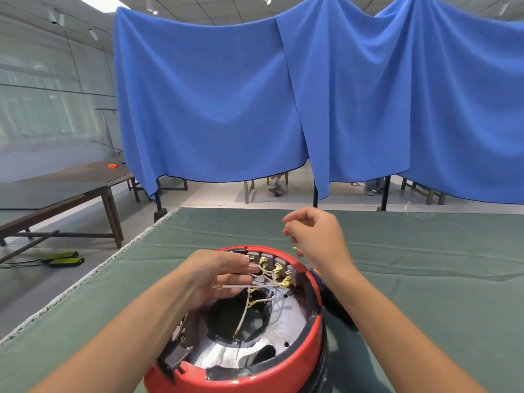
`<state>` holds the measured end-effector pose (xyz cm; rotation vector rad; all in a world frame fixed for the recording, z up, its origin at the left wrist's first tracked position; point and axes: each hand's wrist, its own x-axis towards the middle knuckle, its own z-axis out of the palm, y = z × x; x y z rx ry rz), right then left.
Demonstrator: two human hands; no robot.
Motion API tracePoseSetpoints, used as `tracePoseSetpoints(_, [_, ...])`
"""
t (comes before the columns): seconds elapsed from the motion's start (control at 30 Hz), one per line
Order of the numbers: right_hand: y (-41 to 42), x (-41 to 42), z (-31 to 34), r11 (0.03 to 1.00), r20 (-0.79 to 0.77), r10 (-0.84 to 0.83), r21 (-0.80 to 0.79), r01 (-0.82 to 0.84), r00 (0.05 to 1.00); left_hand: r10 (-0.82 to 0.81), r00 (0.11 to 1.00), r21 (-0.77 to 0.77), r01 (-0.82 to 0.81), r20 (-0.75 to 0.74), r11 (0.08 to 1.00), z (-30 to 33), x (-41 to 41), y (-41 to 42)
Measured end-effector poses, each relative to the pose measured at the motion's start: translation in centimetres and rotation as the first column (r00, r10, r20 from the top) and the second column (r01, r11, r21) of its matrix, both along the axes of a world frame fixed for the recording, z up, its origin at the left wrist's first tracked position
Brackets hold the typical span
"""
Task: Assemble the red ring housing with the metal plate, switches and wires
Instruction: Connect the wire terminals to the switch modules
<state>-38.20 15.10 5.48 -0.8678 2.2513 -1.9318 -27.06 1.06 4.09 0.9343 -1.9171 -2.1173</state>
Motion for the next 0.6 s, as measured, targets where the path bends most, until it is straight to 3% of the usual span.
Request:
tracePoseSetpoints(0.13, [-2.7,0.2,-0.5,0.962,-0.212,0.007,0.266,0.051,0.977,-0.020,0.998,-0.039,0.023,0.063,0.999,0.5,-0.2,-0.2])
tracePoseSetpoints(0.27, [-4.0,0.4,-1.5,0.848,-0.195,0.152,0.530,-0.026,0.969,-0.027,0.993,-0.083,0.037,0.116,0.996,1.0,-0.5,-0.5])
tracePoseSetpoints(0.4, [-3.7,0.4,-1.3,0.816,-0.206,0.192,0.576,-0.039,0.959,-0.046,0.984,-0.081,0.061,0.175,0.995,0.4,-0.5,-0.5])
tracePoseSetpoints(0.6, [-3.5,0.4,-1.3,0.822,-0.194,0.207,0.566,-0.063,0.959,-0.012,0.991,-0.068,0.021,0.132,0.997,-0.5,-0.8,-0.3])
